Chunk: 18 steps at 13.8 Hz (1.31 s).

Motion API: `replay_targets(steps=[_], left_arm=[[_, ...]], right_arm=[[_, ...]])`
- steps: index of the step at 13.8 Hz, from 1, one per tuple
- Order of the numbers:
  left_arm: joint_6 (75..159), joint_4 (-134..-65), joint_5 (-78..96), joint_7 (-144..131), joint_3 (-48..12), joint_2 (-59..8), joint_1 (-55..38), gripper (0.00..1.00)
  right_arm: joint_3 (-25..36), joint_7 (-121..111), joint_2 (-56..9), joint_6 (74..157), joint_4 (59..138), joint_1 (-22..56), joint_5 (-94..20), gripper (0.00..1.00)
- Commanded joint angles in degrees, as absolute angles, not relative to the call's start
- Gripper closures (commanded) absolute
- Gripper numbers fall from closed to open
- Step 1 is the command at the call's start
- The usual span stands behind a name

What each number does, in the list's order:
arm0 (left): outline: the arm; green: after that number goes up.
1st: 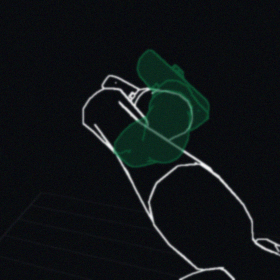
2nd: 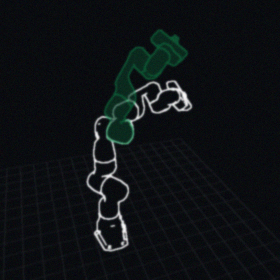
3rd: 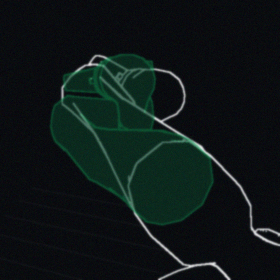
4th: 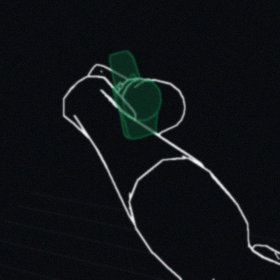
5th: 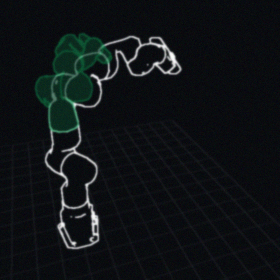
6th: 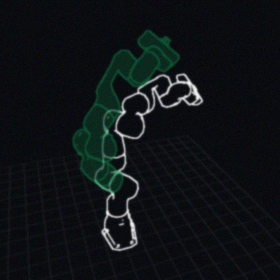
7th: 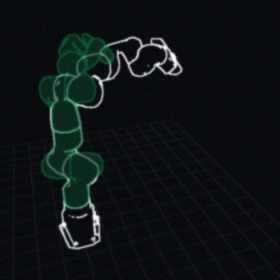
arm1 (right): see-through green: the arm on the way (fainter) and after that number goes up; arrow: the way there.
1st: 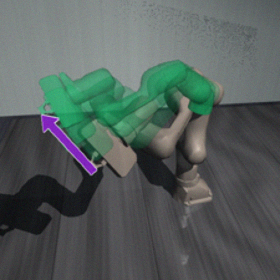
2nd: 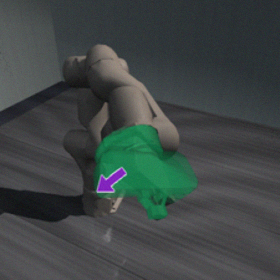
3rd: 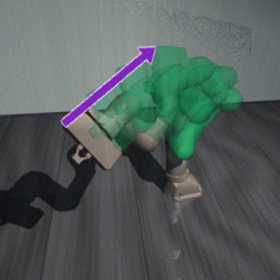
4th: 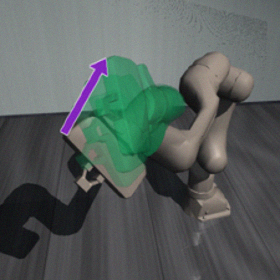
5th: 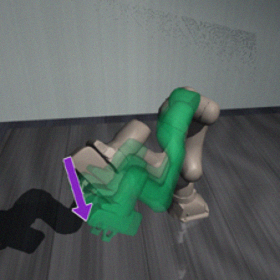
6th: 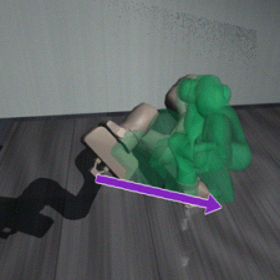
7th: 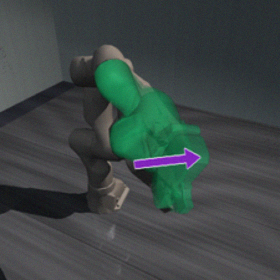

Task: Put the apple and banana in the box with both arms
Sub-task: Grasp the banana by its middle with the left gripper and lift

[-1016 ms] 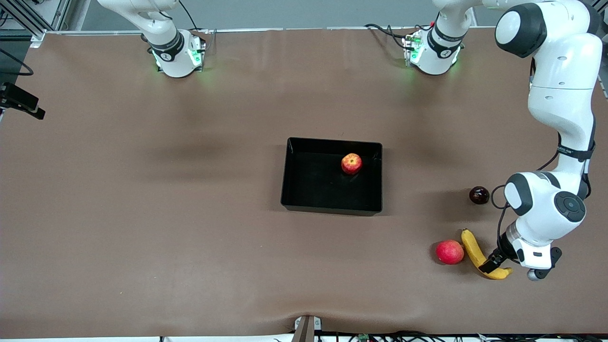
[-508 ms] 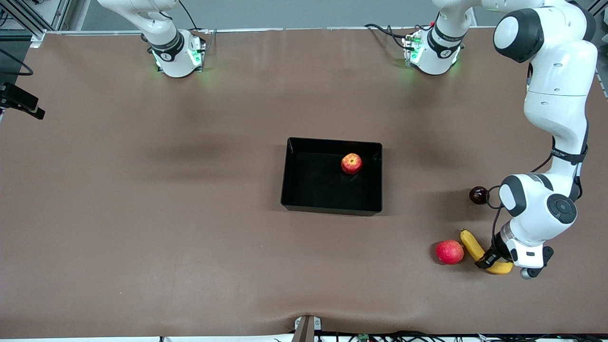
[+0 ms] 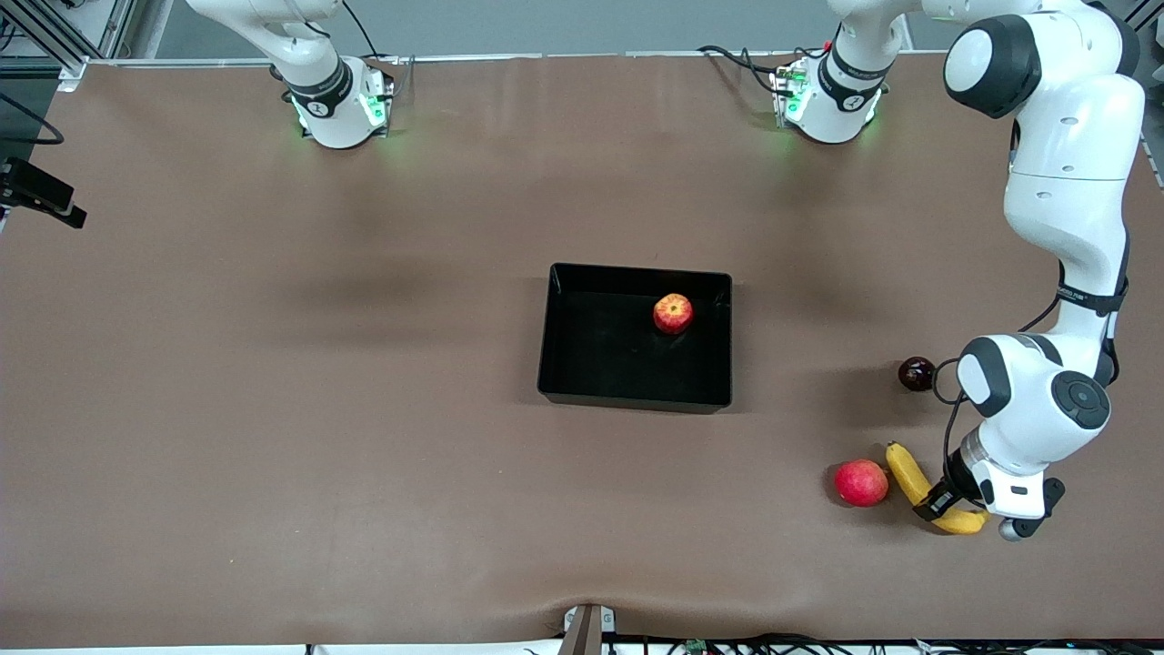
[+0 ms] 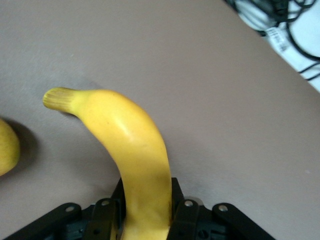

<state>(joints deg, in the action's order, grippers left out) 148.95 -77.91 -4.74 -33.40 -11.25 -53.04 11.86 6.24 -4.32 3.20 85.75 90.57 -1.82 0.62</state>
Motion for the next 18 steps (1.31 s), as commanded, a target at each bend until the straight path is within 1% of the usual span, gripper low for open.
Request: replay_targets(steps=[1, 5, 6, 7, 9, 10, 14, 18], left_arm=[[146.1, -78.6, -4.9, -29.0, -12.5, -49.7, 12.3, 0.94], [137.9, -78.6, -4.9, -26.6, -14.4, -44.8, 12.5, 0.94], [135.5, -78.6, -4.9, -26.6, -15.5, -43.3, 12.5, 0.95], [132.4, -78.6, -4.8, -26.7, -16.9, -41.9, 12.6, 0.98], [127.3, -78.6, -4.4, -27.2, -17.9, -38.7, 11.8, 0.98], [124.7, -78.6, -4.3, -27.6, -19.1, -37.5, 11.5, 1.0], [119.5, -78.9, -5.0, -34.5, -25.4, -35.8, 10.3, 1.0], [117.5, -78.9, -5.1, -42.5, -26.1, -35.1, 3.2, 1.0]], right_arm=[[5.7, -5.1, 2.6, 84.7, 89.3, -3.1, -0.9, 0.0], [5.7, -5.1, 2.6, 84.7, 89.3, -3.2, -0.9, 0.0], [5.7, -5.1, 2.6, 84.7, 89.3, -3.2, -0.9, 0.0], [5.7, -5.1, 2.6, 84.7, 89.3, -3.0, -0.9, 0.0], [5.7, -5.0, 2.6, 84.7, 89.3, -2.6, -0.9, 0.0], [5.7, -5.0, 2.6, 84.7, 89.3, -2.7, -0.9, 0.0], [5.7, -5.1, 2.5, 84.7, 89.3, -3.1, -1.0, 0.0], [5.7, -5.1, 1.9, 84.8, 89.2, -3.4, -1.3, 0.0]])
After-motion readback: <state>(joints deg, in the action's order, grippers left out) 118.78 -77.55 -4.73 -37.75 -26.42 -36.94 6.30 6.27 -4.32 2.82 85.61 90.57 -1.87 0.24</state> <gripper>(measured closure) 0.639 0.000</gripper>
